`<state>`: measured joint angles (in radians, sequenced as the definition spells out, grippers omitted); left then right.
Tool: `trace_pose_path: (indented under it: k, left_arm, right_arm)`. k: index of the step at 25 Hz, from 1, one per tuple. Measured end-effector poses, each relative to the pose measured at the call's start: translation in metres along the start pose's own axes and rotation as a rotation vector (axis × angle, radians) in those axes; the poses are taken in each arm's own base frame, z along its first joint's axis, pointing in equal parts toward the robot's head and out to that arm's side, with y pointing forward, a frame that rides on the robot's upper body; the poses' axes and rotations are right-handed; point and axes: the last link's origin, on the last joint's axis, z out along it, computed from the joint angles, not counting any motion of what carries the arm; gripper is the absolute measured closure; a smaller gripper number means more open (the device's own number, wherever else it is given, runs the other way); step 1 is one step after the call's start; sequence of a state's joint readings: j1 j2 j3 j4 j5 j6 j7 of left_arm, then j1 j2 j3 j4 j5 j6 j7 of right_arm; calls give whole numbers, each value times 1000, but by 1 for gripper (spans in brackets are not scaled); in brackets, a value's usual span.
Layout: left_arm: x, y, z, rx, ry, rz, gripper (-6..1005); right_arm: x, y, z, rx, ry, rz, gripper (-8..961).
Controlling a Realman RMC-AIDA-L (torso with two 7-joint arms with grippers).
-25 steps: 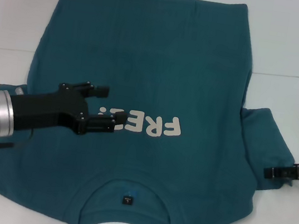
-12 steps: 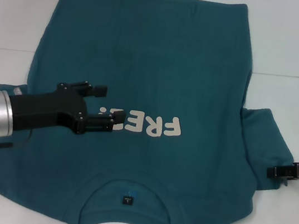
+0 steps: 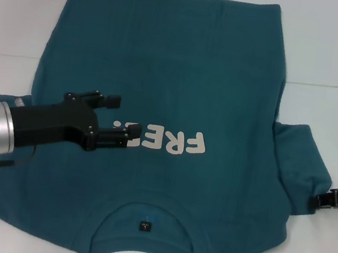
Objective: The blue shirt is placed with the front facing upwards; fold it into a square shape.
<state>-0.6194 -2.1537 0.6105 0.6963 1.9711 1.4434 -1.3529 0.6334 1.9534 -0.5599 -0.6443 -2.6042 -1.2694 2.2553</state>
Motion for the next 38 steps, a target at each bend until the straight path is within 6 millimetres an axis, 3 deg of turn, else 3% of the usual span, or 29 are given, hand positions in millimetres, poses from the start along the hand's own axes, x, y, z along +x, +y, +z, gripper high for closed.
trace_pose_path:
  k: [7, 12, 25, 38]
  left_arm:
    - [0, 0, 0, 0, 0, 1, 138]
    - [0, 0, 1, 4, -2, 1, 138]
    - [0, -1, 1, 12, 0, 1, 138]
    - [0, -1, 4, 18, -1, 0, 138]
  right_arm:
    - [-5, -2, -5, 11, -11, -4, 671]
    - [-8, -2, -6, 13, -18, -9, 911]
    - [-21, 6, -15, 14, -36, -62, 926]
    - [-19, -16, -29, 105, -72, -49, 911]
